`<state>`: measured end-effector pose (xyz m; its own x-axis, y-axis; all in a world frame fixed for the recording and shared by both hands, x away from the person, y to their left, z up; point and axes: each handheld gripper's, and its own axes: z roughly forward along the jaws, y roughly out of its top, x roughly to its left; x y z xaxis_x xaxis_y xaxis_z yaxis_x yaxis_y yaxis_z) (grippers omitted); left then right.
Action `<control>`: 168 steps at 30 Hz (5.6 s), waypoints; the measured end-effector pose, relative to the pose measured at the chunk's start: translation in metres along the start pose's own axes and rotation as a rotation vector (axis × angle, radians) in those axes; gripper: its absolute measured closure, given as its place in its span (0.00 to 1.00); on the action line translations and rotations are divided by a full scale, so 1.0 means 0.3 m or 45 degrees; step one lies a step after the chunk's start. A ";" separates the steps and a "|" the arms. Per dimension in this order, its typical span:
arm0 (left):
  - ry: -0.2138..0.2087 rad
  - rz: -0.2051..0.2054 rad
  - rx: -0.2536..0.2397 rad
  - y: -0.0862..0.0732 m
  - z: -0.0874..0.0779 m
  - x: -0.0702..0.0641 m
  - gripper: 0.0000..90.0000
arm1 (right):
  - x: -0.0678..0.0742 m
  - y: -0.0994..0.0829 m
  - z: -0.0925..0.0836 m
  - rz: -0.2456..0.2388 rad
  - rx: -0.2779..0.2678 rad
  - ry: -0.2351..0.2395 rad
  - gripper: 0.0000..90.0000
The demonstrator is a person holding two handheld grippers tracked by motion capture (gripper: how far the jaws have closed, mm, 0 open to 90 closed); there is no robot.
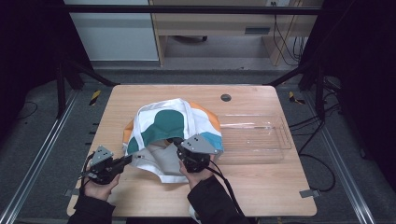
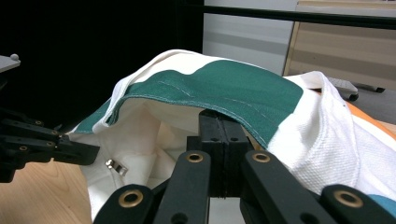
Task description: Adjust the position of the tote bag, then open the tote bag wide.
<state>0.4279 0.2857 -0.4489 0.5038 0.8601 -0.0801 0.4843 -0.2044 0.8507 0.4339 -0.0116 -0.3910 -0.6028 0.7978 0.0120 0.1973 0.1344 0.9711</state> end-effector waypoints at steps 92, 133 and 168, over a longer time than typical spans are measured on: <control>0.051 0.326 -0.074 0.351 0.081 -0.240 0.72 | -0.057 0.039 0.030 0.007 0.061 0.026 1.00; -0.010 0.213 -0.150 0.333 0.059 -0.189 0.97 | -0.045 -0.350 0.079 -0.025 0.459 0.017 1.00; 0.056 0.148 -0.221 0.445 0.042 -0.153 0.98 | -0.044 -0.383 0.099 -0.056 0.542 0.012 1.00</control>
<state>0.4786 0.2129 -0.3382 0.5152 0.8560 0.0432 0.2927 -0.2231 0.9298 0.4422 -0.0202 -0.5098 -0.6243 0.7808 -0.0233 0.4718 0.4006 0.7855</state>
